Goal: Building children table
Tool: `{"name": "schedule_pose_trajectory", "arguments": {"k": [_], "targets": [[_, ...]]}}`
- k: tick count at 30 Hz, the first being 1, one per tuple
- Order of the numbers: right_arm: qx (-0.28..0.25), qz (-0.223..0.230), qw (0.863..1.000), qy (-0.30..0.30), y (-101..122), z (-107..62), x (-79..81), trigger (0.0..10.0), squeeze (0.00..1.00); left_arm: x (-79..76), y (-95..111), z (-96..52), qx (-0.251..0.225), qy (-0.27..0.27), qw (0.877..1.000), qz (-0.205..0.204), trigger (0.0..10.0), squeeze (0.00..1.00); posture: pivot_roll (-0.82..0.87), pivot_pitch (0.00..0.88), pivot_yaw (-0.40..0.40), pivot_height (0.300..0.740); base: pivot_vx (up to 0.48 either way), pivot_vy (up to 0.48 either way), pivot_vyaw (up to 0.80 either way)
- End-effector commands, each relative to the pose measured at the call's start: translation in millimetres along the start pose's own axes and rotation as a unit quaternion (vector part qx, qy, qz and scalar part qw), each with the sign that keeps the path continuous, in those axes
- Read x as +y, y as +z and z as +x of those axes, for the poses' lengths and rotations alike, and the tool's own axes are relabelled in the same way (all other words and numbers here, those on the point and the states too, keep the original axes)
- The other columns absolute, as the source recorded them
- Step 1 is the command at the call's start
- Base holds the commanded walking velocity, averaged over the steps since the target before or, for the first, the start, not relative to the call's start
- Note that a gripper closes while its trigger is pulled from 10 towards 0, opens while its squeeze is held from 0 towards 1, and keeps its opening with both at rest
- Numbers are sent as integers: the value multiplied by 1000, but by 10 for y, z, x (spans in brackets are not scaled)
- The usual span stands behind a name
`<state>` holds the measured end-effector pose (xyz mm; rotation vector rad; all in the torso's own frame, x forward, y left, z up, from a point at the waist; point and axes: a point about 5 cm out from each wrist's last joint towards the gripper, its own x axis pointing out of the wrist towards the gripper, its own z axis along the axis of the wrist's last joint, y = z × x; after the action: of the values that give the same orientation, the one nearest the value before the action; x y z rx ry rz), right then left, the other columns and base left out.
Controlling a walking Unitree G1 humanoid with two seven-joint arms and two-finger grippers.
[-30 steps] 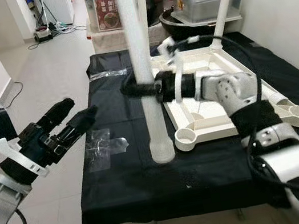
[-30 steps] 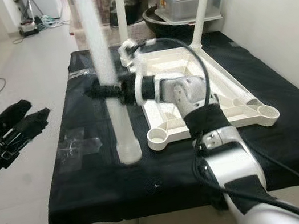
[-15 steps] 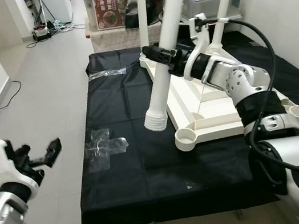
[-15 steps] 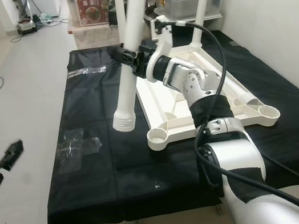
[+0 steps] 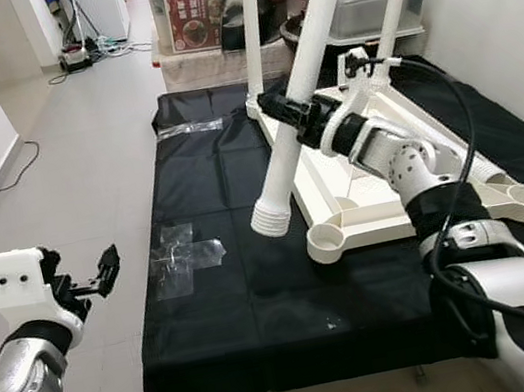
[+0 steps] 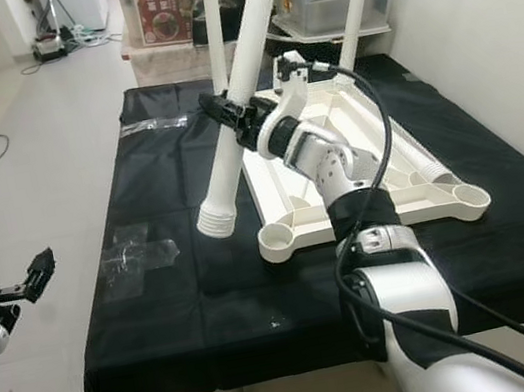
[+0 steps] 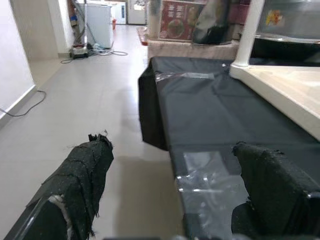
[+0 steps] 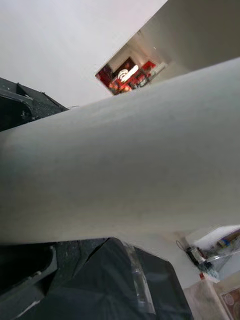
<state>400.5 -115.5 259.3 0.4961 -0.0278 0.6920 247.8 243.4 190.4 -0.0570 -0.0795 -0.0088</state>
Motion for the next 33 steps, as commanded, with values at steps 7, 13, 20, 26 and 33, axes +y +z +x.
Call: {"name": "schedule_pose_trajectory", "arguments": {"k": [7, 13, 20, 26, 33], "targets": [[-1, -29, 999, -39, -211, -32, -25, 10000, 0, -6, -19, 14, -24, 37, 999, -15, 10000, 0, 54, 0, -65, 740, 0, -206, 0], [-10, -60, 997, -54, -229, -66, -52, 10000, 0, 22, -22, 19, -31, 46, 998, -7, 10000, 0, 57, 0, -65, 740, 0, 0, 0], [-22, -104, 993, -48, -265, -74, 10, 10000, 0, 3, 18, 13, -56, 35, 997, -27, 10000, 0, 48, 0, -60, 740, 272, 0, 0], [-25, -108, 993, -47, -301, -86, 38, 10000, 0, -33, 6, 6, -57, 27, 997, -31, 10000, 0, 49, 0, -59, 740, 480, 0, 0], [-33, -121, 991, -43, -292, -93, 60, 10000, 0, -83, 17, 2, -67, 17, 997, -37, 10000, 0, 46, 0, -60, 740, 411, 0, 0]]}}
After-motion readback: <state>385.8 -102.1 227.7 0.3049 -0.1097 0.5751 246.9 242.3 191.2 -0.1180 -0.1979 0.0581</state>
